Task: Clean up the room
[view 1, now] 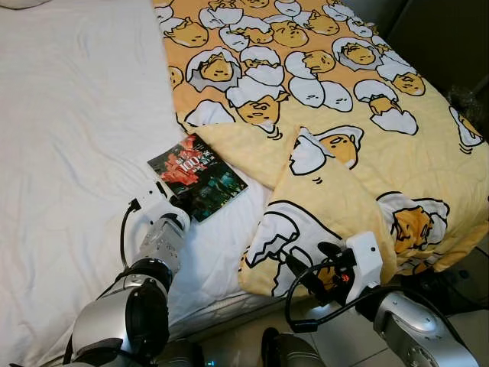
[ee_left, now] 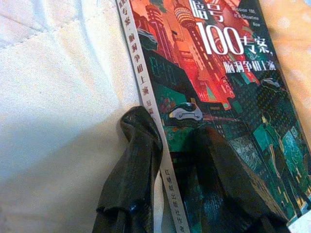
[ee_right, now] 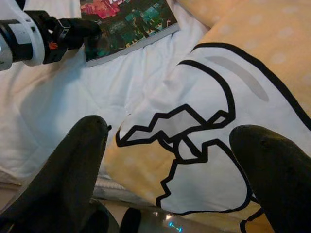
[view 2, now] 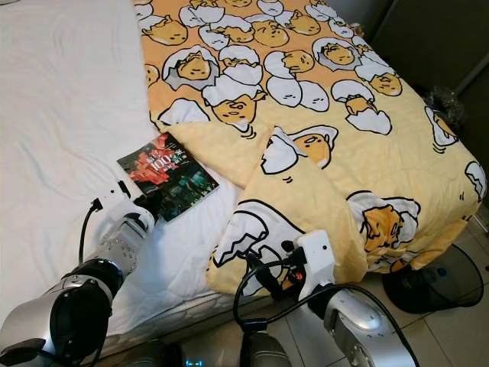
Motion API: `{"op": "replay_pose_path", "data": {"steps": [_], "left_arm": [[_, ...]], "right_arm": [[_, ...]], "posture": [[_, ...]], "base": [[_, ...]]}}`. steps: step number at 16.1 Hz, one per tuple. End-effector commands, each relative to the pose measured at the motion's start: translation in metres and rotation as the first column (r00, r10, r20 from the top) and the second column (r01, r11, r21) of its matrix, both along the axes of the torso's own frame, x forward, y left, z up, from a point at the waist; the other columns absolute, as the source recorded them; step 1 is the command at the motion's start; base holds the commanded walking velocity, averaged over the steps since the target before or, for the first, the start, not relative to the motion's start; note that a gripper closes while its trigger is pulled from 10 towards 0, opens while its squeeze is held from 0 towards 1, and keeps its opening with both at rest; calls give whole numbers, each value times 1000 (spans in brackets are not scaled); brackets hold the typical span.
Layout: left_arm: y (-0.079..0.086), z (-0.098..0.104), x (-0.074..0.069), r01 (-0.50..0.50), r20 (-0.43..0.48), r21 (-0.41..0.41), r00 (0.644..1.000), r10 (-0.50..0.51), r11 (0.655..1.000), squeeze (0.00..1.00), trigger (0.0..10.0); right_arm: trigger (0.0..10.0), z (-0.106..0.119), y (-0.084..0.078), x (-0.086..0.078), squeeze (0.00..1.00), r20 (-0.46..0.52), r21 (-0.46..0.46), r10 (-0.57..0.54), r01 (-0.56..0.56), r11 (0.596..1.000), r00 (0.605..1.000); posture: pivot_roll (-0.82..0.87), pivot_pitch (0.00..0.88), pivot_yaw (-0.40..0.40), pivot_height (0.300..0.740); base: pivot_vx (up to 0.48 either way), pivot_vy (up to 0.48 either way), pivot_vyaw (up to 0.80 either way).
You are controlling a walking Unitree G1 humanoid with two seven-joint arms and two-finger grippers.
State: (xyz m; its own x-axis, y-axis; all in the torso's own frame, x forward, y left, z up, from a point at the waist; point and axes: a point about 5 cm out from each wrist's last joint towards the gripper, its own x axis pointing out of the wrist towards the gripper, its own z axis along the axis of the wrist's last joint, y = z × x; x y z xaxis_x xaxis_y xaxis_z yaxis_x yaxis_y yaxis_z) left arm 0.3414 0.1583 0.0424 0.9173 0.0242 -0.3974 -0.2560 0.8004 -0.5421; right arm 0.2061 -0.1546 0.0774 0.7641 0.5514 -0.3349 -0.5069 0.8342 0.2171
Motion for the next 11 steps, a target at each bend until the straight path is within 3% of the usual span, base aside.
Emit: {"op": "replay_pose_path", "data": {"steps": [1, 4, 7, 9, 10, 11], "left_arm": [[-21, -12, -9, 76, -45, -31, 996, -77, 997, 0, 0], [-15, -8, -6, 41, 3, -80, 999, -41, 996, 0, 0], [-6, 2, 0, 35, 62, -75, 998, -31, 997, 0, 0], [1, 10, 5, 38, 110, -51, 993, -32, 998, 0, 0], [25, 23, 9, 12, 187, 35, 982, -18, 999, 0, 0], [33, 28, 10, 8, 217, 75, 976, -25, 997, 0, 0]], "right_arm": [[10000, -2, -1, 1, 0, -4, -7, -14, 13, 1000, 1000], [10000, -6, 10, 8, 0, -7, 17, -2, 2, 1000, 1000], [10000, -7, 15, 16, 0, 2, 24, 3, -3, 1000, 1000], [10000, -6, 17, 23, 0, 18, 28, 0, -1, 1000, 1000], [10000, -4, 21, 36, 0, 47, 37, -8, 6, 999, 999], [10000, -3, 22, 42, 0, 56, 43, -13, 11, 999, 998]], "posture": [[-195, 129, -95, 730], [-151, 125, -97, 730], [-127, 106, -89, 730], [-114, 95, -84, 730], [-59, 56, -68, 730], [-40, 42, -65, 730]], "base": [[0, 0, 0], [0, 0, 0], [0, 0, 0], [0, 0, 0], [0, 0, 0], [0, 0, 0]]}}
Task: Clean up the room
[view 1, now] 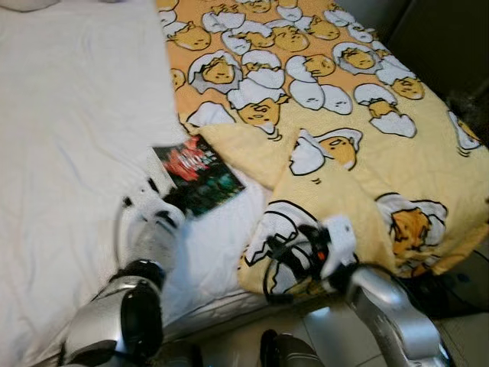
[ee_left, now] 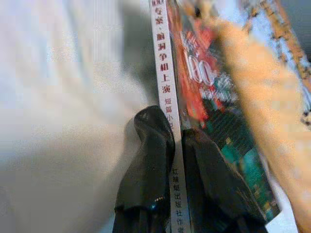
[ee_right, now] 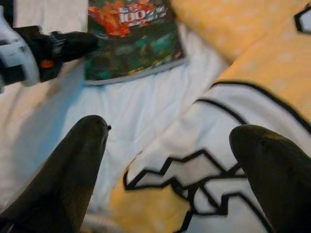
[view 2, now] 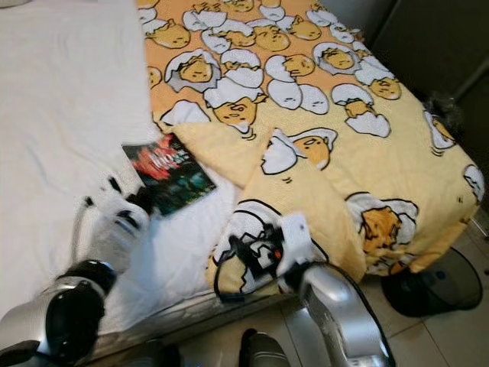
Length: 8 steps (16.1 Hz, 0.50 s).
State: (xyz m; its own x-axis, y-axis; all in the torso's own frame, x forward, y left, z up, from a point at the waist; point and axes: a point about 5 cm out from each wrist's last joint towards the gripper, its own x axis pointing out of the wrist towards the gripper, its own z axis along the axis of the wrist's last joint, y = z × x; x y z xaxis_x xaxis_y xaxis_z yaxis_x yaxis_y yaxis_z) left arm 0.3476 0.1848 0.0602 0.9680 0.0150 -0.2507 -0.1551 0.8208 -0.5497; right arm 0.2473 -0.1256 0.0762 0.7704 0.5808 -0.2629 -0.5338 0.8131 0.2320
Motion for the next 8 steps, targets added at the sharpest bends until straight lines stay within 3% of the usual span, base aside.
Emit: {"op": "replay_pose_path", "data": {"steps": [1, 3, 4, 5, 6, 7, 8], "left_arm": [[22, 17, 0, -25, 125, 85, 992, 14, 996, 0, 0], [33, 22, -5, -56, 164, 115, 986, 37, 992, 0, 0], [43, 30, -10, -106, 201, 169, 977, 71, 980, 0, 0], [56, 38, -18, -165, 233, 271, 967, 102, 948, 0, 0], [67, 46, -26, -222, 261, 401, 958, 121, 889, 0, 0], [73, 51, -34, -246, 285, 480, 952, 115, 842, 0, 0], [83, 55, -51, -257, 272, 693, 958, 86, 673, 0, 0]], "right_arm": [[10000, -1, -2, 12, 0, 23, 7, -36, 36, 999, 999], [10000, 0, 3, 21, 0, 38, 19, -38, 37, 999, 999], [10000, 1, 5, 26, 0, 47, 26, -40, 39, 999, 998], [10000, 2, 8, 31, 0, 54, 29, -47, 45, 999, 997], [10000, 2, 10, 35, 0, 59, 31, -51, 49, 998, 997], [10000, 3, 10, 38, 0, 70, 36, -57, 55, 998, 996], [10000, 6, 11, 41, 0, 87, 61, -61, 56, 997, 994]], "posture": [[0, 10, -60, 730], [19, 0, -60, 730], [46, 0, -61, 730], [70, 0, -68, 730], [85, 0, -73, 730], [95, 0, -75, 730], [105, 0, -76, 730]], "base": [[0, 0, 0], [0, 0, 0], [0, 0, 0], [0, 0, 0], [0, 0, 0], [0, 0, 0], [0, 0, 0]]}}
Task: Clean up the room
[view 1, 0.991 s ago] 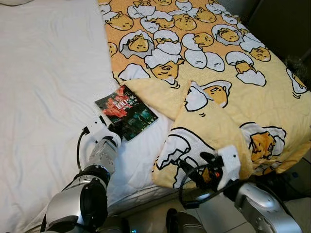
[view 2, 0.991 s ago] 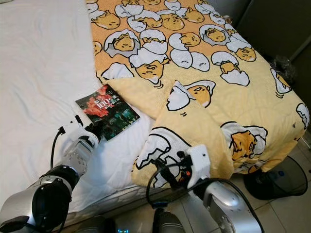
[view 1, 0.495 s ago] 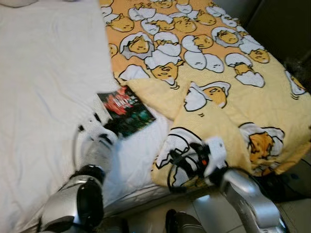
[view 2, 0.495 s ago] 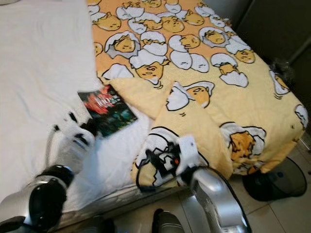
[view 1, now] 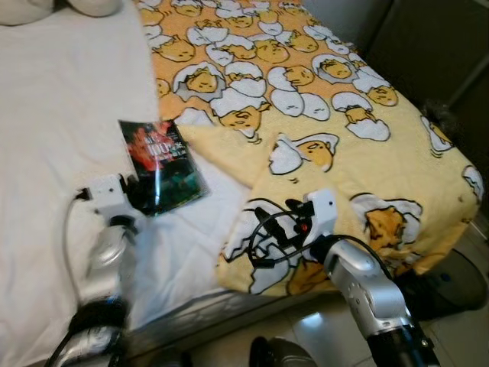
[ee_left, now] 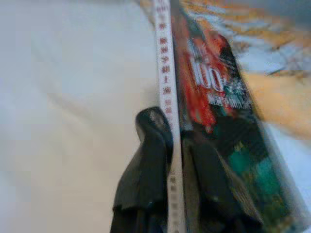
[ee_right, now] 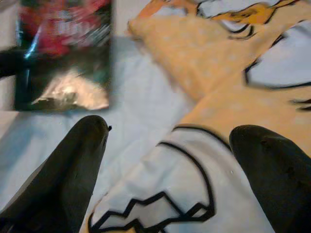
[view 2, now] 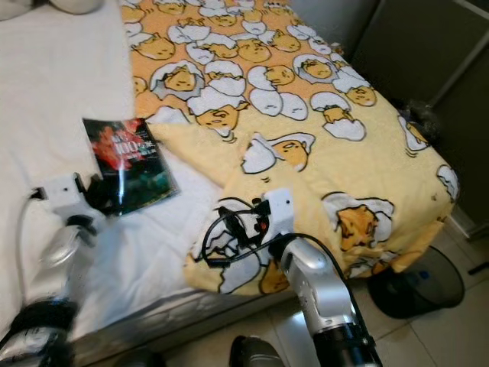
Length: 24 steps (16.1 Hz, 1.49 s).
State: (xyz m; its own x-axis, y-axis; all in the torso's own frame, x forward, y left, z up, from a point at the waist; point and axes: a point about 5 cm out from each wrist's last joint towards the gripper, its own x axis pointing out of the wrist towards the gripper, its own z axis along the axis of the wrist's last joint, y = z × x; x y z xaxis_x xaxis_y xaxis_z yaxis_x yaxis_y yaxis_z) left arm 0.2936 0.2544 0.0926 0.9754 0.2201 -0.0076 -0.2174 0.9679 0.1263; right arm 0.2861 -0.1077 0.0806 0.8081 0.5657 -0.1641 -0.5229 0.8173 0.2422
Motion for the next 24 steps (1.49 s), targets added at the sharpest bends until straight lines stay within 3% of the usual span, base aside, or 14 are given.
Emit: {"op": "replay_pose_path", "data": {"steps": [1, 2, 3, 9, 11, 13, 15, 17, 19, 20, 22, 24], "left_arm": [[21, 22, -13, -133, 67, 170, 990, 123, 977, 0, 0], [21, 24, -23, -146, 52, 192, 989, 138, 971, 0, 0], [19, 26, -25, -137, 57, 197, 990, 128, 971, 0, 0], [-12, 20, -9, -98, 5, 147, 995, 98, 984, 0, 0], [-26, 12, -5, -27, -30, 120, 999, 31, 992, 0, 0], [-33, 7, -1, -2, -52, 99, 999, 8, 995, 0, 0], [-45, 5, 5, 47, -50, 72, 998, -43, 996, 0, 0], [-59, 8, 15, 110, -34, 45, 993, -109, 993, 0, 0], [-67, 6, 22, 149, -48, 46, 988, -146, 988, 0, 0], [-71, 5, 25, 170, -58, 48, 984, -167, 984, 0, 10000], [-81, 8, 30, 202, -54, 47, 978, -200, 978, 0, 10000], [-85, 9, 37, 175, -49, -13, 983, -175, 985, 0, 10000]], "right_arm": [[10000, 3, -8, 6, 0, 29, -2, -45, 45, 999, 999], [10000, 4, -10, 12, 0, 50, 0, -76, 76, 997, 996], [10000, 5, -11, 15, 0, 60, 2, -91, 91, 996, 994], [10000, 9, -19, 32, 0, 191, -52, -264, 279, 959, 945], [10000, 11, -41, 35, 0, 246, -42, -448, 471, 881, 860], [10000, 13, -62, 32, 0, 336, -72, -551, 604, 793, 764], [10000, 11, -86, 26, 0, 390, -95, -656, 737, 669, 646], [10000, 3, -98, 24, 0, 352, -102, -728, 798, 594, 588], [10000, -1, -101, 22, 0, 334, -107, -732, 795, 597, 594], [10000, -2, -101, 21, 0, 332, -108, -731, 794, 599, 596], [10000, -4, -99, 17, 0, 334, -108, -712, 776, 621, 617], [10000, -4, -97, 16, 0, 341, -104, -690, 755, 648, 639]], "posture": [[121, 0, -78, 730], [147, 0, -84, 730], [151, 0, -85, 730], [145, 0, -72, 730], [124, 0, -54, 730], [99, 0, -40, 730], [75, 0, -29, 730], [49, 0, -7, 730], [20, 0, 11, 730], [0, 0, 15, 730], [-17, 0, 22, 730], [-48, 0, 38, 730]], "base": [[0, 0, 0], [0, 0, 0], [0, 0, 0], [0, 0, 562], [0, 0, 506], [0, 0, 506], [0, 0, 506], [0, 0, 259], [0, 0, 0], [0, 0, 0], [0, 122, 0], [0, 456, 0]]}}
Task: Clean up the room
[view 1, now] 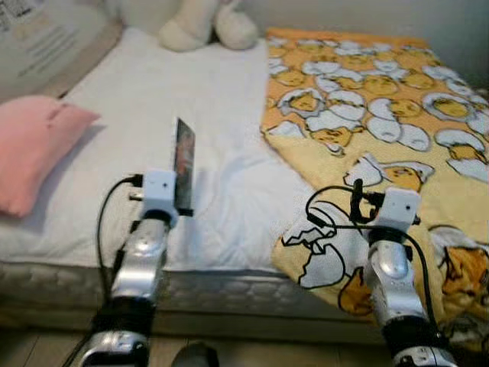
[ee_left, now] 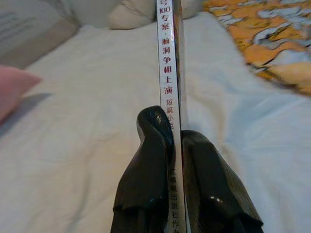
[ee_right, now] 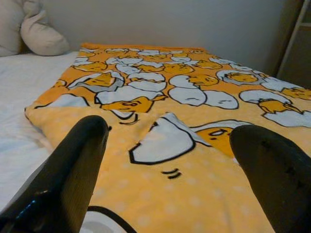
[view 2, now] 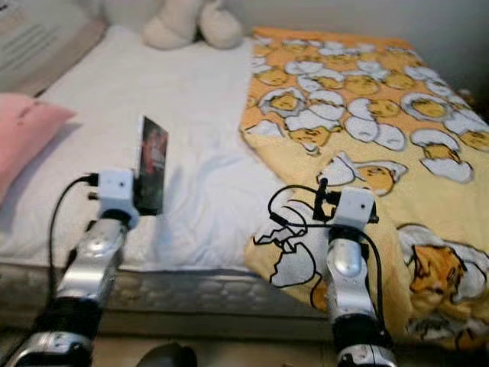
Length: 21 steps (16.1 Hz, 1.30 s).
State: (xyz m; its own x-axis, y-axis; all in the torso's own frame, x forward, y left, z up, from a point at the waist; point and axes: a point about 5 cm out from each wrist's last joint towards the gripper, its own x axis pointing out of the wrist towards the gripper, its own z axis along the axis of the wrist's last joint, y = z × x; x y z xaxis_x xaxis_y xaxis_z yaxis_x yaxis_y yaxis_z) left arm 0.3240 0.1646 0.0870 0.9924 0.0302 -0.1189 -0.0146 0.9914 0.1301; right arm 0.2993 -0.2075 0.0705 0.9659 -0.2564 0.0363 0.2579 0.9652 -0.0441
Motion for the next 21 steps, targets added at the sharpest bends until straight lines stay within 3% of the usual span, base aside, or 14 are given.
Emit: {"op": "replay_pose_path", "data": {"steps": [1, 3, 9, 13, 21], "left_arm": [[0, 14, 7, -11, 62, -4, 998, 12, 1000, 0, 10000], [-20, 4, 8, 28, 11, -33, 1000, -28, 999, 0, 10000], [-28, 12, 25, 128, 11, 26, 992, -128, 991, 0, 10000], [-38, 15, 31, 152, 14, 0, 988, -152, 988, 0, 10000], [-31, 4, 29, 120, -24, 15, 992, -120, 993, 0, 10000]], "right_arm": [[10000, 8, 2, 2, 0, 41, 1, 25, -25, 1000, 999], [10000, 13, 2, -1, 0, 54, 15, 66, -67, 998, 996], [10000, 3, 5, -18, 0, 45, 61, 8, -11, 998, 999], [10000, 0, 0, -28, 0, 36, 62, -17, 15, 998, 999], [10000, 3, -2, -26, 0, 29, 54, -10, 9, 999, 1000]], "posture": [[-60, 0, 46, 730], [-114, 0, 77, 730], [-178, 0, 166, 730], [-208, 0, 206, 730], [-173, 0, 210, 730]], "base": [[0, 472, 0], [0, 480, 0], [0, 480, 0], [0, 480, 0], [0, 60, 0]]}}
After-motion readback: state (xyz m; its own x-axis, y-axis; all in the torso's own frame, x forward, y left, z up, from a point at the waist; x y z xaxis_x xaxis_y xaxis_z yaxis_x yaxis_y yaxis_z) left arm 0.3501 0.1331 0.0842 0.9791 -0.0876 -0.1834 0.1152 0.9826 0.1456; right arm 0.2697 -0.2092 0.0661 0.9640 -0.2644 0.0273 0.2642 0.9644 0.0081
